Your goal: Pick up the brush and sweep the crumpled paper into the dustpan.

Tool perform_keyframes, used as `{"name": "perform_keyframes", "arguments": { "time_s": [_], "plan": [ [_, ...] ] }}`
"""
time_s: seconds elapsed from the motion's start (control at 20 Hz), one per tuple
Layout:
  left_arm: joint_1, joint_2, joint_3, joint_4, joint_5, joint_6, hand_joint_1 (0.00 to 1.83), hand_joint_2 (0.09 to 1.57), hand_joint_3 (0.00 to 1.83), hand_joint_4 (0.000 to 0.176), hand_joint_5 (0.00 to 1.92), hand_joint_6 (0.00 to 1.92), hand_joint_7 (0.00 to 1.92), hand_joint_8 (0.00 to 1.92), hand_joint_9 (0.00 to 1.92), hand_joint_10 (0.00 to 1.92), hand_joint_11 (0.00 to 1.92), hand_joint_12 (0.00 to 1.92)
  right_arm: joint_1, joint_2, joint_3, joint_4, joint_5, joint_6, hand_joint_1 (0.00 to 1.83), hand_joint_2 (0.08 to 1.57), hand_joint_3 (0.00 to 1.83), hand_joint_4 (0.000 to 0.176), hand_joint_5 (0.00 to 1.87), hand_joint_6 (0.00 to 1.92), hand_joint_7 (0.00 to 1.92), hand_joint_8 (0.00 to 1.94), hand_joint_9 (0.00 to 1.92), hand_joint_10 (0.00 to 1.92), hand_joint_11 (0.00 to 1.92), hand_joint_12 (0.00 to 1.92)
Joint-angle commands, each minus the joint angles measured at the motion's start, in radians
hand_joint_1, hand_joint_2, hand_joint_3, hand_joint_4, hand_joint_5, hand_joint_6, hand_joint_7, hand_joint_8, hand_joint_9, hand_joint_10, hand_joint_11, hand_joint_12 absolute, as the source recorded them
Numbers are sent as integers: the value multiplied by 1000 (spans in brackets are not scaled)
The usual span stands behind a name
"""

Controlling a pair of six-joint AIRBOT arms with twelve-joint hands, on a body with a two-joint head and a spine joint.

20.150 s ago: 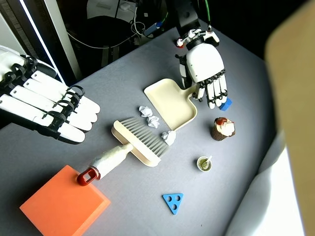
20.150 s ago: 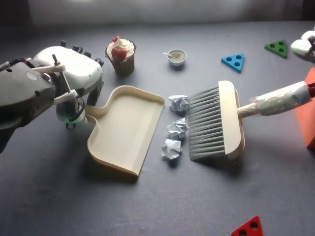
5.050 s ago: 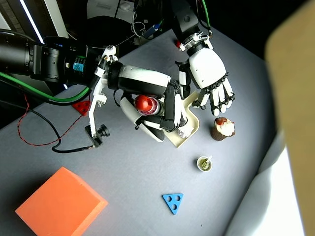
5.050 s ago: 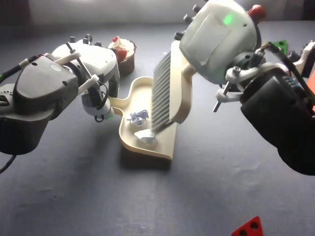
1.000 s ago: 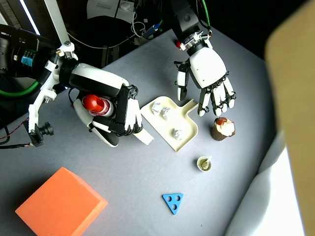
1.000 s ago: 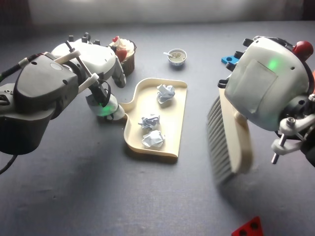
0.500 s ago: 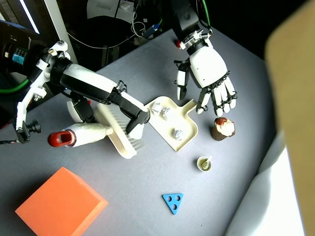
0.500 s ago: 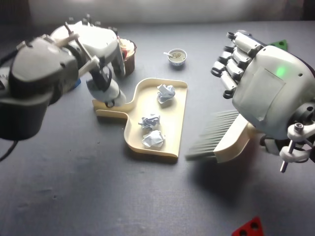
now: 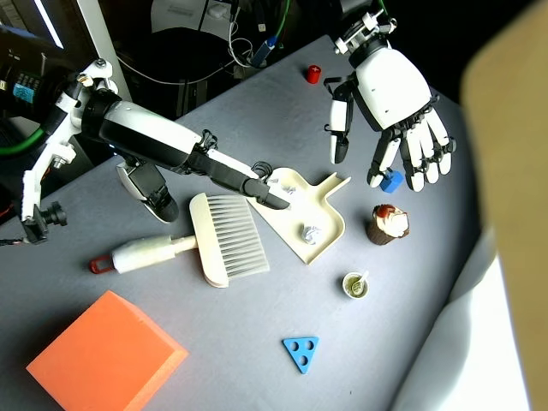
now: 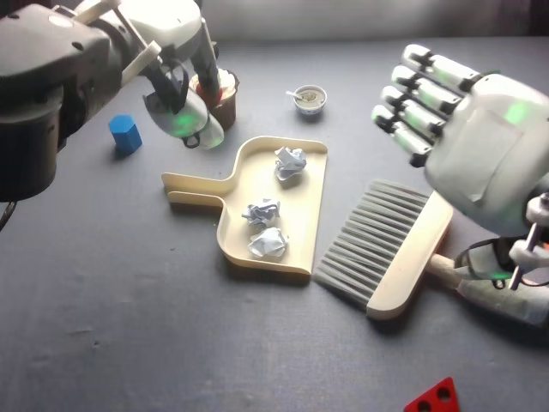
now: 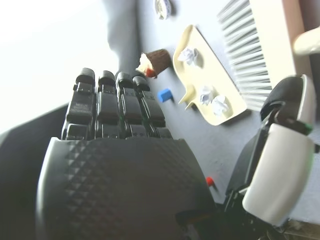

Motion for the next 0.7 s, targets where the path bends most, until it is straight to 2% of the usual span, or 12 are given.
{"name": "perform_keyframes", "arguments": {
  "time_s": [0.0, 0.1, 0.15, 0.2, 0.35, 0.4, 0.45, 0.55, 0.6, 0.65],
  "plan": [
    [-22, 3, -6, 44, -42, 4, 957, 937, 1, 74, 988, 0, 396, 9, 259, 8, 15, 354, 22, 20, -11, -27, 54, -8, 431, 730, 8, 0, 0, 0, 0, 0, 0, 0, 0, 0],
    [-40, 4, -24, 36, -46, 20, 956, 937, 1, 75, 986, 0, 392, 6, 254, 4, 15, 353, 52, 69, -29, 36, -1, 53, 457, 718, 1, 0, 0, 0, 0, 0, 0, 0, 0, 0],
    [-42, 8, -36, 36, -46, 28, 959, 940, 2, 74, 979, 0, 387, 3, 248, 1, 10, 351, 57, 108, -37, 30, -48, 126, 461, 717, 0, 0, 0, 0, 0, 0, 0, 0, 0, 0],
    [-42, 10, -43, 32, -46, 28, 931, 949, 6, 94, 959, 0, 389, 3, 252, 2, 13, 352, 56, 142, -37, 7, -95, 199, 476, 710, 0, 0, 0, 0, 0, 0, 0, 0, 0, 0],
    [-44, 21, -55, 32, -56, 13, 945, 947, 2, 86, 945, 2, 398, 5, 259, 5, 24, 358, 47, 221, 0, -148, -291, 561, 398, 731, 7, 0, 0, 0, 0, 0, 0, 0, 0, 0],
    [-48, 23, -53, 35, -53, 13, 952, 939, 0, 87, 949, 4, 405, 7, 268, 7, 32, 362, 60, 240, 25, -154, -380, 655, 386, 741, 10, 0, 0, 0, 0, 0, 0, 0, 0, 0],
    [-53, 25, -49, 35, -42, 17, 966, 937, 0, 78, 945, 2, 413, 9, 285, 12, 40, 368, 71, 244, 52, -144, -444, 717, 377, 751, 13, 0, 0, 0, 0, 0, 0, 0, 0, 0],
    [-63, 30, -41, 35, -17, 27, 978, 935, 0, 73, 914, 0, 429, 11, 316, 20, 70, 383, 77, 255, 88, -124, -526, 779, 398, 754, 9, 0, 0, 0, 0, 0, 0, 0, 0, 0],
    [-67, 30, -39, 33, -19, 30, 943, 949, 4, 94, 854, 0, 402, 2, 297, 9, 64, 382, 83, 265, 106, -82, -598, 799, 412, 745, 3, 0, 0, 0, 0, 0, 0, 0, 0, 0],
    [-67, 31, -39, 32, -24, 30, 930, 947, 3, 103, 802, 0, 399, 1, 298, 9, 69, 385, 85, 271, 117, -47, -639, 799, 406, 752, 6, 0, 0, 0, 0, 0, 0, 0, 0, 0]
  ]
}}
